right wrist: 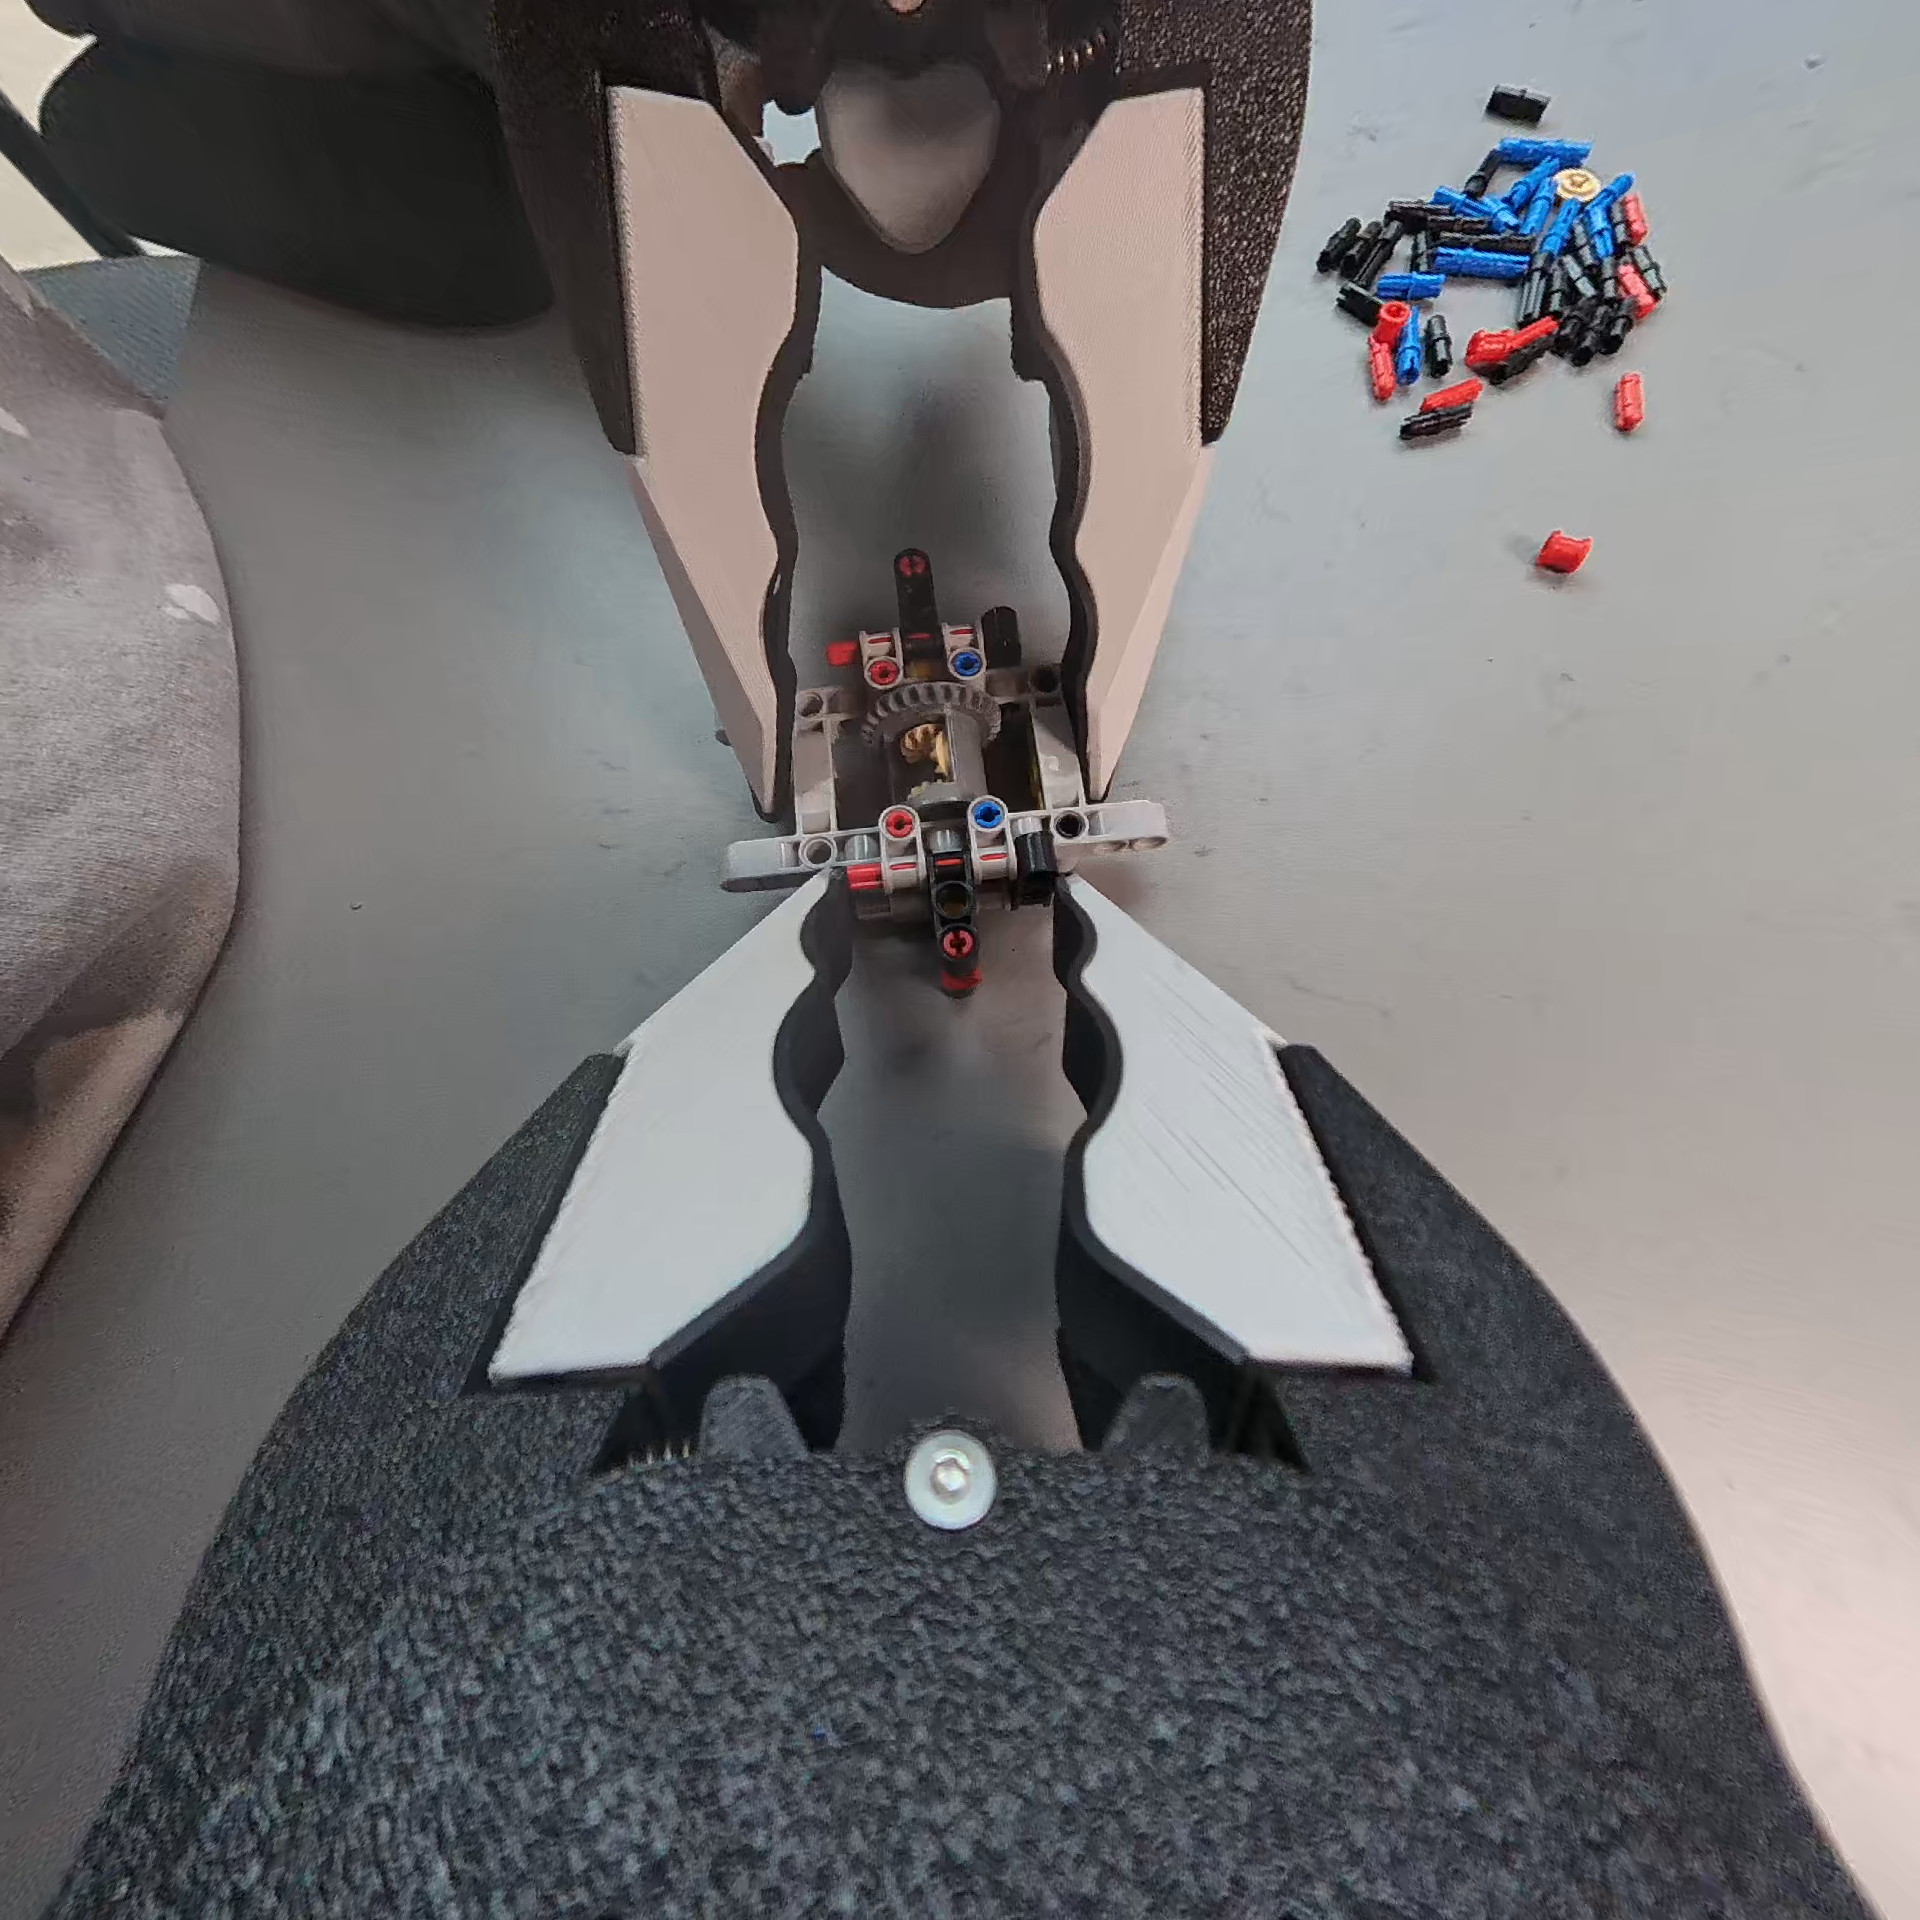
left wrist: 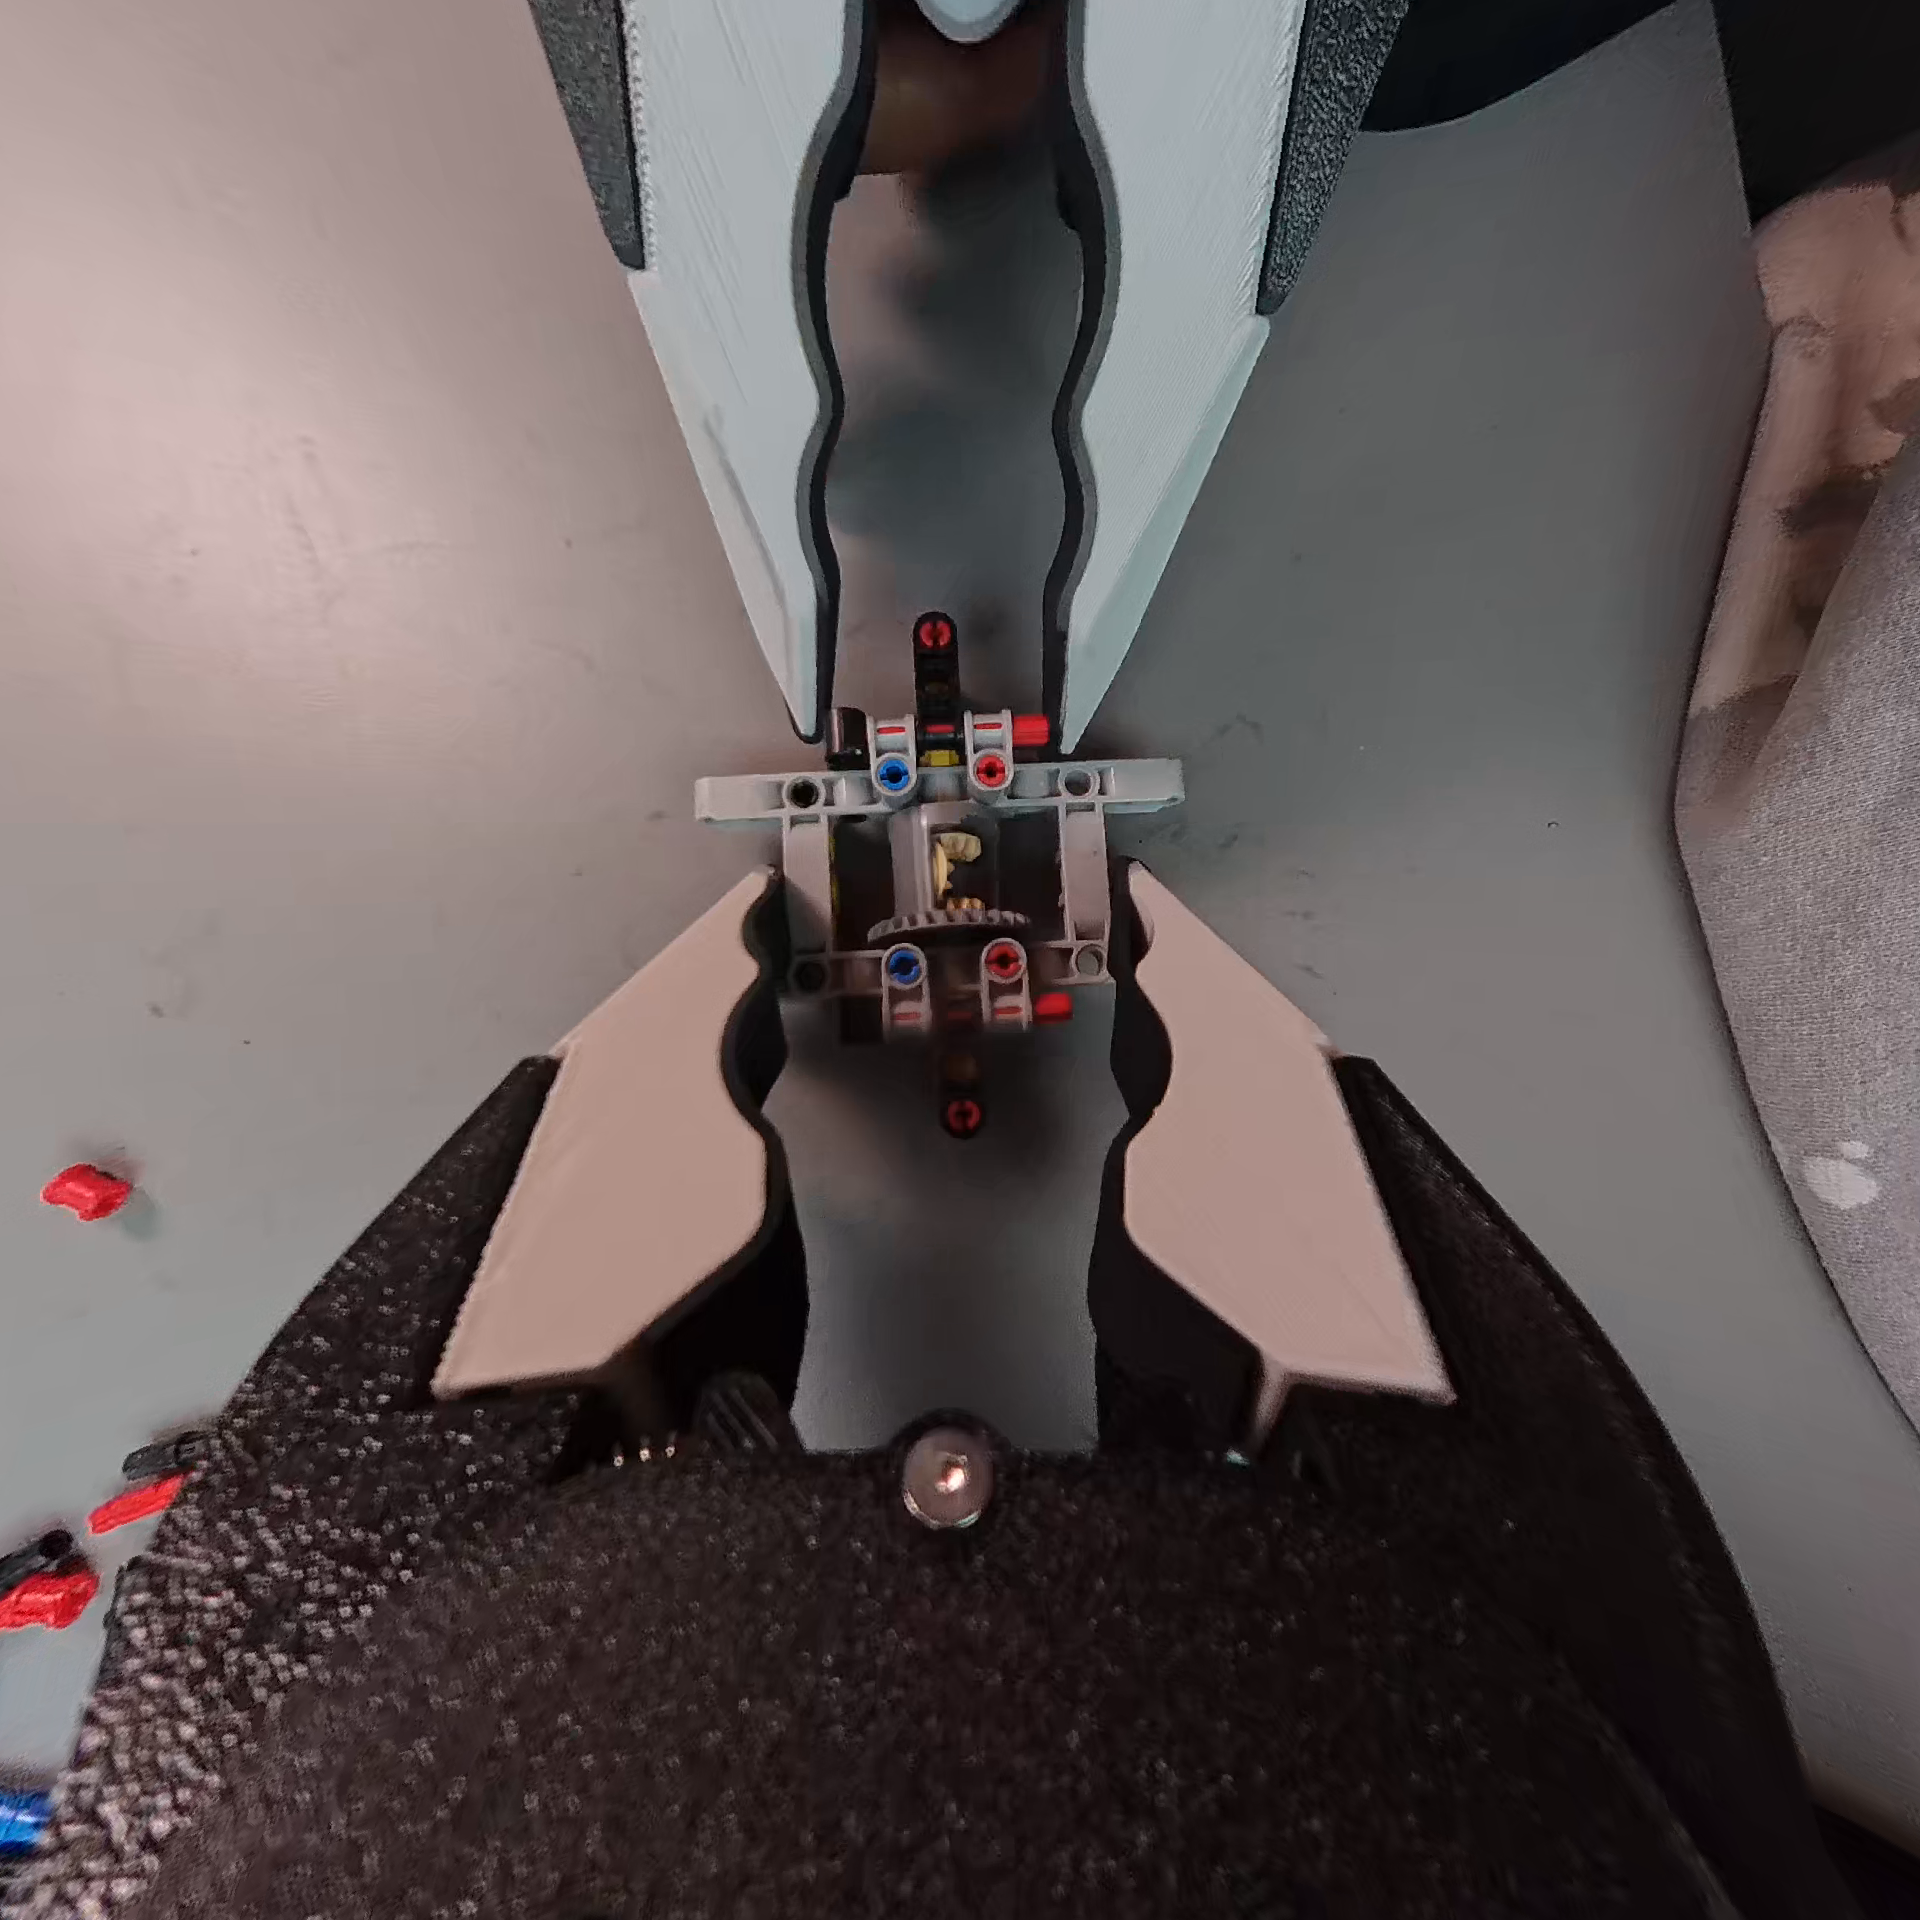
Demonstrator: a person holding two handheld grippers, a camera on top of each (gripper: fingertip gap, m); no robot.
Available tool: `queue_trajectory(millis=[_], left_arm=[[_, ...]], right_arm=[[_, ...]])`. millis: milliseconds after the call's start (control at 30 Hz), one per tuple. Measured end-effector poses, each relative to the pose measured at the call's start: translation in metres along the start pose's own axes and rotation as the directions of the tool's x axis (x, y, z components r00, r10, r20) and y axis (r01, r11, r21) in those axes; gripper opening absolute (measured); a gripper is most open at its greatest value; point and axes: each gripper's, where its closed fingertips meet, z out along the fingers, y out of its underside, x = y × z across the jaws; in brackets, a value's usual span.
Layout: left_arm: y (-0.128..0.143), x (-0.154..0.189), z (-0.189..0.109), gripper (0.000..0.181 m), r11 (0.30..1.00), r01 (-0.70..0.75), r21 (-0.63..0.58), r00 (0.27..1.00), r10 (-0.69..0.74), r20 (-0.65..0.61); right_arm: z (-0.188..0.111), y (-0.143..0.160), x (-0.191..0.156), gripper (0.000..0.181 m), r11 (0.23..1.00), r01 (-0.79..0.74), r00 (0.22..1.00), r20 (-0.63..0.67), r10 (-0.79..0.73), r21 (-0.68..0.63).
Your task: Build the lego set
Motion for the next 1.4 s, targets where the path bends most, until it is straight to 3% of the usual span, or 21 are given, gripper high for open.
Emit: queue_trajectory(millis=[167, 300, 400, 667, 967, 1400], left_arm=[[-0.002, 0.001, 0.000, 0.062, 1.000, 0.027, 0.010, 0.999, -0.027, -0.025], [-0.001, 0.008, 0.001, 0.062, 1.000, -0.004, -0.024, 0.999, 0.003, -0.052], [0.001, 0.004, 0.000, 0.062, 0.999, 0.011, -0.043, 0.999, -0.012, -0.031], [0.002, 0.004, 0.004, 0.064, 0.996, -0.018, -0.089, 0.999, 0.021, 0.034], [0.002, 0.002, 0.004, 0.063, 0.999, -0.014, -0.037, 0.999, 0.016, 0.046], [0.004, 0.001, 0.003, 0.063, 0.999, -0.039, -0.029, 0.998, 0.040, 0.056]], right_arm=[[0.000, 0.000, 0.001, 0.038, 1.000, -0.011, 1.000, 0.009, 0.011, 0.003], [0.001, -0.003, -0.002, 0.050, 0.999, 0.032, 0.999, 0.003, -0.032, 0.011], [-0.001, -0.007, -0.002, 0.038, 0.999, 0.029, 0.999, -0.014, -0.028, 0.040], [0.003, -0.011, -0.008, 0.038, 0.998, 0.049, 0.999, -0.015, -0.049, 0.036], [0.004, -0.007, -0.006, 0.037, 0.976, -0.214, 0.977, 0.009, 0.213, 0.035], [0.006, -0.009, -0.004, 0.036, 0.976, -0.215, 0.976, 0.027, 0.214, 0.035]])
